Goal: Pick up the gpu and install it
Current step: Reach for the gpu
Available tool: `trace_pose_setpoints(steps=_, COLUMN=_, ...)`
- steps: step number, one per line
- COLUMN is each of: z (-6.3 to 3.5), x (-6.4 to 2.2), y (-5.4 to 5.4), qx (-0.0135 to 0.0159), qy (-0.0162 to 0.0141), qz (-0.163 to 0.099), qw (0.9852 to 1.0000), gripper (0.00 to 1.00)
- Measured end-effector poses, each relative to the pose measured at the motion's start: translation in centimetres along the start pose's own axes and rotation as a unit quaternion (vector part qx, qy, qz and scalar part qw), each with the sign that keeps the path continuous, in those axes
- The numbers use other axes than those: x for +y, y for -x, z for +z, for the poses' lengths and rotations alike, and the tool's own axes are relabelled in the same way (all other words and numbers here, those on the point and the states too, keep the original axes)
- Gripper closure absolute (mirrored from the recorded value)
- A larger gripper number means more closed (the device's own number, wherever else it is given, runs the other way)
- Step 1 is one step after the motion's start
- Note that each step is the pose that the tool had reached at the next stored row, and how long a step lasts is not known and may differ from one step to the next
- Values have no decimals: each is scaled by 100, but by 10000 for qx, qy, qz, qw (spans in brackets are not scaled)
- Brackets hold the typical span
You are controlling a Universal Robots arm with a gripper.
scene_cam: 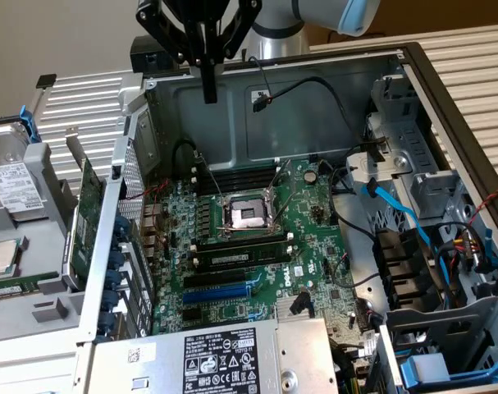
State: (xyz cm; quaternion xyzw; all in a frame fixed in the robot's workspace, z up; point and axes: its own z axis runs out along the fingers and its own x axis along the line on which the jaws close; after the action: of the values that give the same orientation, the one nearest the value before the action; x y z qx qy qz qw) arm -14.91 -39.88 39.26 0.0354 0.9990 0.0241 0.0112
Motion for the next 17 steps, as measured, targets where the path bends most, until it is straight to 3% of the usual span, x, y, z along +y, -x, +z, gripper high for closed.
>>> trace_pose_setpoints(steps=17, z=-18, x=-54, y=-770, qx=-9, qy=1, qz=0, qw=10000, gripper=89)
